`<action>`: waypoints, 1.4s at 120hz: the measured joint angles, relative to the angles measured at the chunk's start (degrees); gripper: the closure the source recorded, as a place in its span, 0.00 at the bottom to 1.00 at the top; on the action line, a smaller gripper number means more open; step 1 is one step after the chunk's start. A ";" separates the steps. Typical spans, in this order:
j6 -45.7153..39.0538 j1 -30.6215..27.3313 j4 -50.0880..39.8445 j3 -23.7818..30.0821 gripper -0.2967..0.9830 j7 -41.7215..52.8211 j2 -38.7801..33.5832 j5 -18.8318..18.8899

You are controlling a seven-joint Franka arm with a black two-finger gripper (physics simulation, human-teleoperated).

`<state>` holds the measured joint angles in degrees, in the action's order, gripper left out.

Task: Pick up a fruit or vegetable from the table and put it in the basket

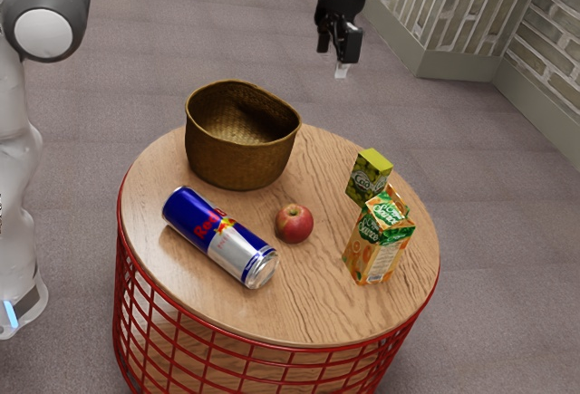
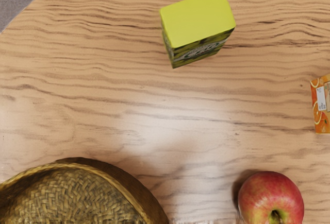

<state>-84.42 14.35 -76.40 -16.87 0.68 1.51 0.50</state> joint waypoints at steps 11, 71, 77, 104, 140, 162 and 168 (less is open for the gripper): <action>0.91 -2.28 0.22 -0.23 0.23 0.18 0.01 0.05; 7.04 -5.66 14.92 4.48 0.23 0.79 4.80 3.36; 7.19 -3.20 14.90 5.26 0.23 0.82 5.58 3.36; 5.78 -3.79 13.90 5.71 0.23 0.90 13.08 0.01; -4.93 1.70 -2.76 6.26 0.23 1.17 10.20 -1.69; -13.79 1.50 -23.50 8.82 0.23 1.23 -2.76 -1.73; -16.07 1.55 -26.90 9.21 0.23 1.25 -4.38 -1.72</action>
<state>-100.49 15.90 -103.30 -7.66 1.93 -2.87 -1.22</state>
